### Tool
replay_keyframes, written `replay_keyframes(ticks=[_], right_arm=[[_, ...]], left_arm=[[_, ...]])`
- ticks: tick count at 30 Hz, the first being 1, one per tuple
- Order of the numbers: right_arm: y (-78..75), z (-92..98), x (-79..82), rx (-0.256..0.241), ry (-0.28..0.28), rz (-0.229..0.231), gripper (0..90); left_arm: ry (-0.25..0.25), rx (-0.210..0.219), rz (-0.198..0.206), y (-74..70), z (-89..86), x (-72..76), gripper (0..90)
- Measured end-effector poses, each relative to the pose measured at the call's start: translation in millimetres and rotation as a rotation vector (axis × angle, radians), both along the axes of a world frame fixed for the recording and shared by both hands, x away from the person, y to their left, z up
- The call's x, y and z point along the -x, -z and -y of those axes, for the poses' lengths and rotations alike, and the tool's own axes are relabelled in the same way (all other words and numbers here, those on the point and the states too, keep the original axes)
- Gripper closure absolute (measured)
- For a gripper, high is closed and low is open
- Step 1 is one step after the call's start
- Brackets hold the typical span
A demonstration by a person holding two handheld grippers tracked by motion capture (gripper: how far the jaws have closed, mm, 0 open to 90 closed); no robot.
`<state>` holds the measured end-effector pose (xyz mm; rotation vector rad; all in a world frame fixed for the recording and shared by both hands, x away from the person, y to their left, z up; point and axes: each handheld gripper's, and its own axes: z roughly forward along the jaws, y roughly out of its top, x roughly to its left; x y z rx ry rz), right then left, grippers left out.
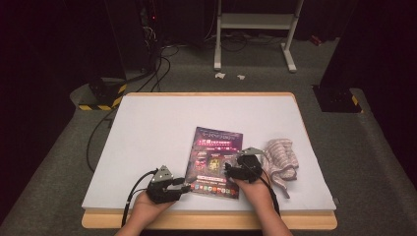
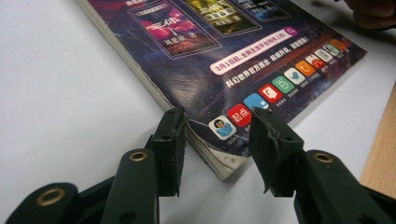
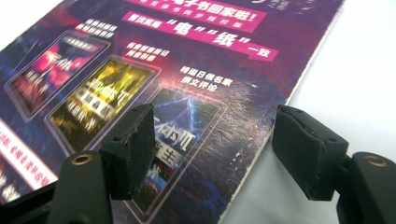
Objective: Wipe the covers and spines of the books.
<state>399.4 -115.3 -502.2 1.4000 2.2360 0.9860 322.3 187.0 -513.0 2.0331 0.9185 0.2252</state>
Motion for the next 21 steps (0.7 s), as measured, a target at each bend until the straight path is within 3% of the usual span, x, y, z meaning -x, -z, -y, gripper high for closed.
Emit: replay_keyframes(ticks=[2,3,4,8,11,16,21], right_arm=[[-0.1,-5.4,-6.5,0.001,0.003,-0.002,30.5],[-0.3,-7.8,-10.4,0.006,-0.001,-0.002,30.5],[-0.8,-10.3,-14.3,0.010,-0.002,-0.006,30.5],[-2.7,-19.4,-26.7,0.029,-0.006,-0.019,30.4],[-1.9,-18.7,-25.4,0.023,-0.004,-0.016,30.8],[-2.4,-11.6,-5.7,0.015,-0.051,-0.030,31.2],[-1.1,-4.2,27.4,0.007,-0.096,-0.022,32.0]], left_arm=[[-0.008,0.002,0.000,-0.2,-0.7,-0.3,57.1],[-0.039,0.042,-0.009,0.5,2.1,0.7,58.3],[-0.015,0.001,0.000,-0.4,-1.3,-1.6,59.2],[-0.026,-0.007,0.008,-1.1,-0.7,-3.9,60.2],[-0.027,-0.003,0.004,-0.9,-1.0,-4.4,60.3],[-0.027,-0.001,0.004,-0.8,-1.2,-4.6,60.3],[-0.027,0.000,0.003,-0.8,-1.3,-4.8,60.4]])
